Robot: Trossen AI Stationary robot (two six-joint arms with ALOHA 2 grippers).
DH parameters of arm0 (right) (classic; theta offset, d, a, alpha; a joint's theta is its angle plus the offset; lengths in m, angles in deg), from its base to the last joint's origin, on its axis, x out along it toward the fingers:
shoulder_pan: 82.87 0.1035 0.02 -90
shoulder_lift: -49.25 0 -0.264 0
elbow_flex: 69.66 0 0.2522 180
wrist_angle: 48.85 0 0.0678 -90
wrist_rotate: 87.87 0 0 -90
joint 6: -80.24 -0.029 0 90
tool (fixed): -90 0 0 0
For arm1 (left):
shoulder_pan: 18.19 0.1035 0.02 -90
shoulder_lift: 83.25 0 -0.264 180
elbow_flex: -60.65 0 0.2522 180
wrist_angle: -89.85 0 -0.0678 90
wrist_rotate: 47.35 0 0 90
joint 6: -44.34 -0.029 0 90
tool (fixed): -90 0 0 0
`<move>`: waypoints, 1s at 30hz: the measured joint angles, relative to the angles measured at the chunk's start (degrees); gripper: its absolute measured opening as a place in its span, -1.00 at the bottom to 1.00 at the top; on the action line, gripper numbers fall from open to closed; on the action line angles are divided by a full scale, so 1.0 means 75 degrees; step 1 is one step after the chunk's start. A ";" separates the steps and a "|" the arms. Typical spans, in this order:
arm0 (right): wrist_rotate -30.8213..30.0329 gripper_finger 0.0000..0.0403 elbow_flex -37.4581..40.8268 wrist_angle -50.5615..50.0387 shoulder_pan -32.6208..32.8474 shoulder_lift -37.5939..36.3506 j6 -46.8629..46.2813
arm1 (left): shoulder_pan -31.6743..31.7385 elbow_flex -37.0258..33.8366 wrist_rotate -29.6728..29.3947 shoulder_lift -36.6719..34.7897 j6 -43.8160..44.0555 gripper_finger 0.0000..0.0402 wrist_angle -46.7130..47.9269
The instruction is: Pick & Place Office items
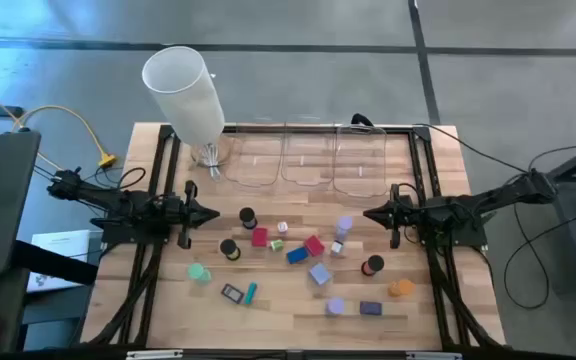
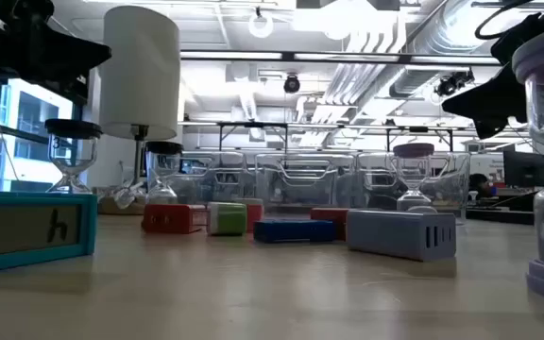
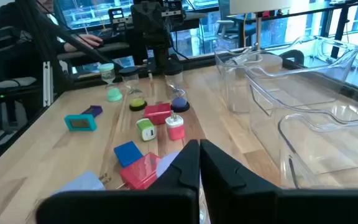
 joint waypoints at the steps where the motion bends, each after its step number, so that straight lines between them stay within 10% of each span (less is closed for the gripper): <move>1: -0.0002 -0.99 -0.0001 0.0000 0.0000 0.0000 0.0000 | 0.0000 0.0000 -0.0001 0.0001 0.0000 -1.00 0.0018; 22: -0.0693 -0.96 -0.0104 -0.0310 -0.0003 -0.0004 -0.0720 | 0.0000 0.0000 -0.0155 0.0000 -0.0293 -1.00 0.0011; 30: -0.1064 -0.44 -0.1384 -0.1470 -0.0003 0.0420 -0.1286 | 0.0000 0.0000 -0.1219 0.0002 -0.0750 -0.86 -0.0146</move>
